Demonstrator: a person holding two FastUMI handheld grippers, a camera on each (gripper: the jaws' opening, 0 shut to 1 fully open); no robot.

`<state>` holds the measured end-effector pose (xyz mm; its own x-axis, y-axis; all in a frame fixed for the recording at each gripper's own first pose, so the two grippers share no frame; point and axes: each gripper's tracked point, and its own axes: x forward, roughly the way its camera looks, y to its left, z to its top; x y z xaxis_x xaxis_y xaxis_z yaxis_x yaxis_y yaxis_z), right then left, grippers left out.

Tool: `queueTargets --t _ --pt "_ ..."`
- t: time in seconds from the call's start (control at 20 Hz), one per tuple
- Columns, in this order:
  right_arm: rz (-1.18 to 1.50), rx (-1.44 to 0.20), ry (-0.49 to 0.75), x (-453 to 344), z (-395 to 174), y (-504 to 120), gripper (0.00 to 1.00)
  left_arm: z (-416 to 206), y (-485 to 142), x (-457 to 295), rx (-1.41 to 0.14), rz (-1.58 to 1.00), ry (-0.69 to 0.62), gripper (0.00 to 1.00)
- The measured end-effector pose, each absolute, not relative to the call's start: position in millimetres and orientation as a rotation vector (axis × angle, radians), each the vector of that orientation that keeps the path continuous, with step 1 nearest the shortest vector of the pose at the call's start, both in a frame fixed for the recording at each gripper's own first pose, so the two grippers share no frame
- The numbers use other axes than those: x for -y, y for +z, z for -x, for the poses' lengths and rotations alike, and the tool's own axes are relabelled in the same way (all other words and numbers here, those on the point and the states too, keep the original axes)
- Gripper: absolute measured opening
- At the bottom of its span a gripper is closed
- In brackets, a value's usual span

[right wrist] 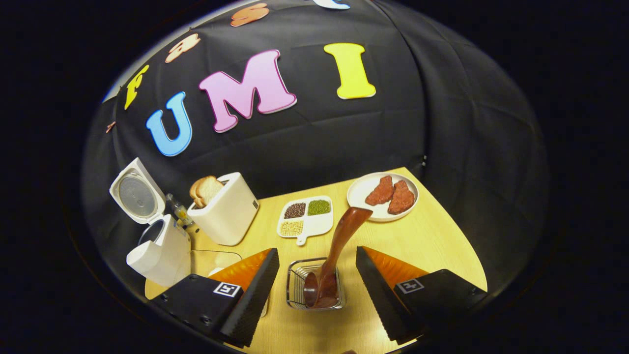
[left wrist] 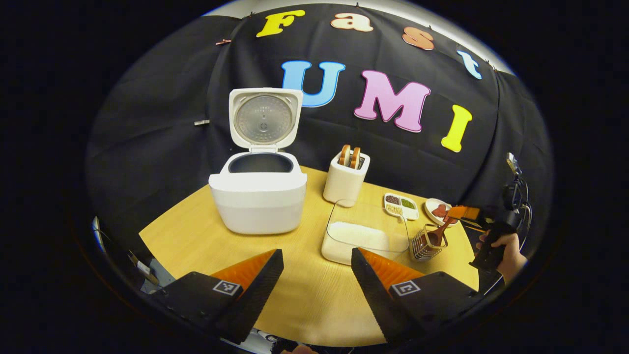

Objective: Close the left gripper, press the button to open the rice cooker; take a wooden spoon from the chopstick holder with the right hand, scoop a spoonful of rice and pour it into the rice cooker, then put the wooden spoon back into the chopstick holder.

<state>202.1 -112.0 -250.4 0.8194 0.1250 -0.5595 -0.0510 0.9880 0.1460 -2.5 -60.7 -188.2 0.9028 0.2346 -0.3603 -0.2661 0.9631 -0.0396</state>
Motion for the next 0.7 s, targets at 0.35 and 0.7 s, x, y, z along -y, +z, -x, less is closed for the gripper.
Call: queueTargets --t 0.35,0.7 --pt "-0.306 -0.695 0.037 116.9 -245.7 -299.5 0.97 6.2 -195.3 52.2 -0.376 0.080 0.279 0.96" --pt "-0.426 -0.699 -0.053 115.4 -260.7 -299.0 0.29 10.8 -219.8 49.6 -0.442 0.075 0.268 0.96"
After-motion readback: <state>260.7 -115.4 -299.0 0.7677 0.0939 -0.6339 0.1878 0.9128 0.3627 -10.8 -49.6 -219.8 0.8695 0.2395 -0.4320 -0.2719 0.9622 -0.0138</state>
